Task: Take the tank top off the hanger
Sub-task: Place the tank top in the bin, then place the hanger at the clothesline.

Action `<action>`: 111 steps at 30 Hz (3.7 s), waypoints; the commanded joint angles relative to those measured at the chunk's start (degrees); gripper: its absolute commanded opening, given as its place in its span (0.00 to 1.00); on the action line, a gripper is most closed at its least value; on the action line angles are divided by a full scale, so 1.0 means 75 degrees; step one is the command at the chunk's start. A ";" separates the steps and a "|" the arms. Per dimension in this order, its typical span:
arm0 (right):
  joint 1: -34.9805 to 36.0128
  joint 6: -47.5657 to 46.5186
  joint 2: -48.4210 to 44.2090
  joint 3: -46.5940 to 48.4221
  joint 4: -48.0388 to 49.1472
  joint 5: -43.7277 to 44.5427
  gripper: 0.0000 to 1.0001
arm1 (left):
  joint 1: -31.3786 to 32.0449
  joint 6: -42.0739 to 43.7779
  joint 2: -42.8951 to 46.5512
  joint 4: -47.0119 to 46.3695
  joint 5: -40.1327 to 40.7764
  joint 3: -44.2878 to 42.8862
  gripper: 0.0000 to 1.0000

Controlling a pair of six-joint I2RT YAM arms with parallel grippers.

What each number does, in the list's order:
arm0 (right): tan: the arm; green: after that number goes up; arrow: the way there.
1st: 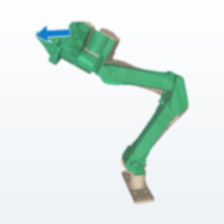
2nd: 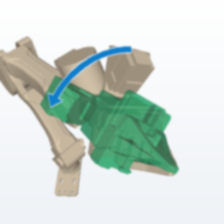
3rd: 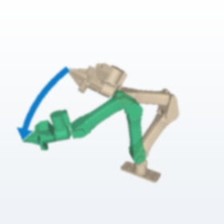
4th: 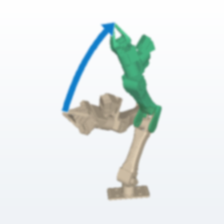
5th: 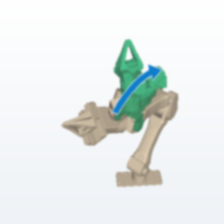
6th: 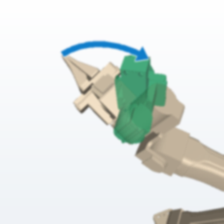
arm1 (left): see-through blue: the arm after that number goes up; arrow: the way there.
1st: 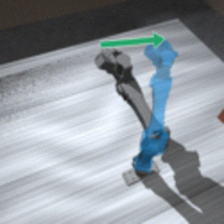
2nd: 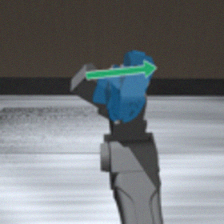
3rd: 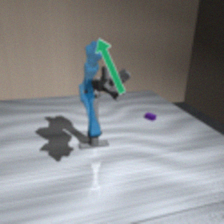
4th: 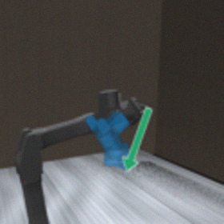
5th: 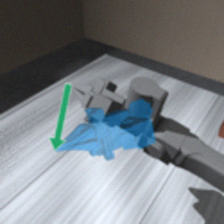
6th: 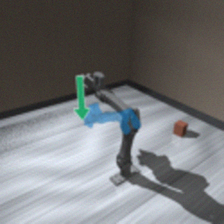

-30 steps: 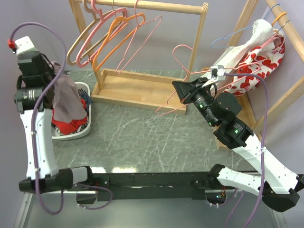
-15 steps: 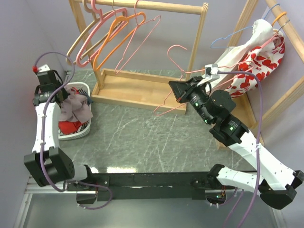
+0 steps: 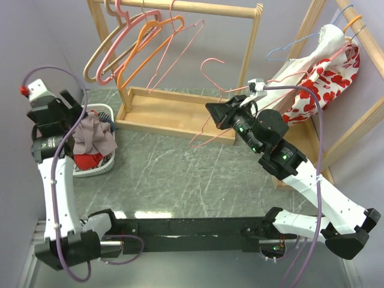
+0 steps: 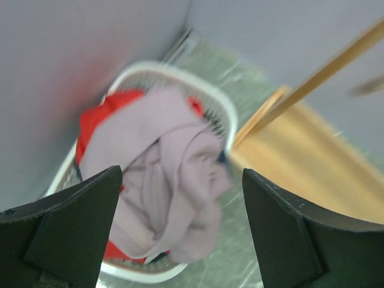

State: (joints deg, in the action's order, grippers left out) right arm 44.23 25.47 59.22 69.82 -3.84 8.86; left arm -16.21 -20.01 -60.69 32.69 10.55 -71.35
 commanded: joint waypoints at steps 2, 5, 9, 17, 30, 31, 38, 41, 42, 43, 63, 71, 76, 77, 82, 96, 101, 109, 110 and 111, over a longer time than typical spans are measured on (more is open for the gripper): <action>-0.0026 -0.0010 0.0072 0.0382 0.0348 -0.0150 0.00 | -0.0019 0.0371 0.0707 0.0108 -0.2355 -0.1056 0.82; -0.0014 0.0025 0.0236 0.0534 0.0254 -0.0232 0.00 | -0.0030 0.0361 0.1222 -0.1128 -0.4810 -0.0684 0.81; -0.0026 0.0189 0.0248 0.0546 0.0371 -0.0338 0.00 | 0.0191 -0.0401 0.1049 -0.1731 -0.7633 -0.0261 0.84; -0.0026 0.0658 0.0260 0.0382 0.0734 -0.0606 0.00 | 0.3224 -0.1339 0.1085 -0.3303 -0.7339 0.0736 0.83; -0.0038 0.0822 0.0190 0.0323 0.0640 -0.0666 0.00 | 0.6543 -0.1258 -0.0486 -0.4942 -0.5626 0.0444 0.83; -0.0049 0.0822 0.0190 0.0323 0.0629 -0.0689 0.00 | 0.6683 -0.1246 -0.0626 -0.5037 -0.5567 0.0408 0.83; -0.0061 0.0811 0.0248 0.0382 0.0582 -0.0737 0.00 | 0.7001 -0.1352 -0.1084 -0.5530 -0.5027 0.0139 0.65; -0.0061 0.0799 0.0237 0.0359 0.0570 -0.0702 0.00 | 0.7094 -0.1387 -0.1178 -0.5624 -0.5085 0.0127 0.45; -0.0073 0.0799 0.0237 0.0347 0.0570 -0.0678 0.00 | 0.7118 -0.1387 -0.1201 -0.5647 -0.5155 0.0127 0.40; -0.0084 0.0810 0.0213 0.0347 0.0570 -0.0666 0.00 | 0.7153 -0.1410 -0.1236 -0.5671 -0.5237 0.0115 0.36; -0.0167 0.0646 0.0190 0.0148 0.0710 -0.0760 0.45 | 0.7270 -0.1105 -0.1143 -0.3421 -0.4734 -0.1033 0.01; -0.0178 0.0682 0.0003 0.0031 0.0699 -0.0726 0.68 | 0.7270 -0.1048 -0.1119 -0.2487 -0.4629 -0.1453 0.01; -0.0178 0.0541 -0.0173 0.0007 0.0617 -0.0432 0.71 | 0.7270 -0.0859 -0.0757 -0.1454 -0.4266 -0.1841 0.01; -0.0178 0.0506 -0.0220 0.0018 0.0571 -0.0327 0.72 | 0.7270 -0.0859 -0.0710 -0.1243 -0.4173 -0.2004 0.01; -0.0167 0.0459 -0.0559 -0.0168 0.0628 0.0223 0.73 | 0.7270 -0.0977 -0.0405 0.0046 -0.2896 -0.2415 0.01; -0.0167 0.0084 -0.1228 -0.0345 0.0570 0.1279 0.75 | 0.7282 -0.0555 -0.1668 0.1174 -0.1418 -0.3728 0.01; -0.0167 0.0061 -0.1216 -0.0345 0.0570 0.1303 0.76 | 0.7364 -0.0181 -0.2489 0.1008 -0.0858 -0.4721 0.01; -0.0190 0.0025 -0.1193 -0.0404 0.0429 0.1303 0.77 | 0.7598 0.0336 -0.3919 0.1535 0.0150 -0.6864 0.01; -0.0190 0.0025 -0.1135 -0.0403 0.0406 0.1268 0.77 | 0.7598 0.0440 -0.4071 0.1641 0.0234 -0.7113 0.01; -0.0190 0.0025 -0.1111 -0.0380 0.0394 0.1244 0.77 | 0.7598 0.0465 -0.4386 0.1711 0.0351 -0.7347 0.01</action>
State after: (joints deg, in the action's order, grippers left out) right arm 42.89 26.41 50.50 66.98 -1.76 17.58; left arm 40.51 -19.90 -90.11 45.41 7.79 -118.06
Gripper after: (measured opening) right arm 0.764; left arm 0.040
